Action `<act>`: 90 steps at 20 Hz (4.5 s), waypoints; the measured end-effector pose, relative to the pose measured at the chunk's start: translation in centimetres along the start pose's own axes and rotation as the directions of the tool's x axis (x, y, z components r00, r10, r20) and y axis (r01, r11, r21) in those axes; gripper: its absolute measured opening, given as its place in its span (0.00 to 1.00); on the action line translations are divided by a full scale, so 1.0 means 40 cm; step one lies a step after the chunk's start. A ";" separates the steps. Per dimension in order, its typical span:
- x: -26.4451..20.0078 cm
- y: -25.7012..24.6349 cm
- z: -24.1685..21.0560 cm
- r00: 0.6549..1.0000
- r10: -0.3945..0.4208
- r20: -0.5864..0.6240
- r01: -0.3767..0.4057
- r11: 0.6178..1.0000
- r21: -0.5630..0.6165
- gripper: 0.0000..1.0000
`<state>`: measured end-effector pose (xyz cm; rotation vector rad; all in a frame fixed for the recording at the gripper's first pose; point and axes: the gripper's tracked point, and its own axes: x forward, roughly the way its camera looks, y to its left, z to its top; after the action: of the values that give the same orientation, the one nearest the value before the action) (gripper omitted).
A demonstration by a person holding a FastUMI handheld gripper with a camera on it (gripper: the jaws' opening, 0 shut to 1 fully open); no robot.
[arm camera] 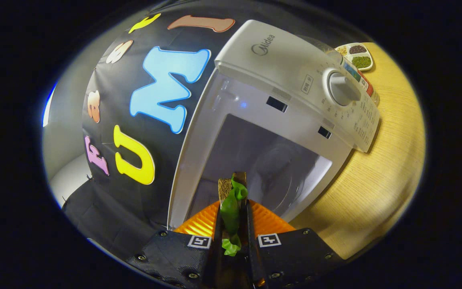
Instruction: Open the microwave, put the food inside, and close the microwave door.
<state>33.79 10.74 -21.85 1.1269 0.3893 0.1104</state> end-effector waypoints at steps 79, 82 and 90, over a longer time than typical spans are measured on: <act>-0.670 0.243 -0.616 0.894 0.011 -0.449 -0.386 0.527 -0.757 0.08; -0.671 0.217 -0.584 0.894 0.006 -0.448 -0.383 0.527 -0.759 0.03; -0.630 0.146 -0.389 0.939 -0.031 -0.343 -0.265 0.571 -0.777 0.03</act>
<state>5.47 19.53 -16.15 0.1789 0.4784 0.5537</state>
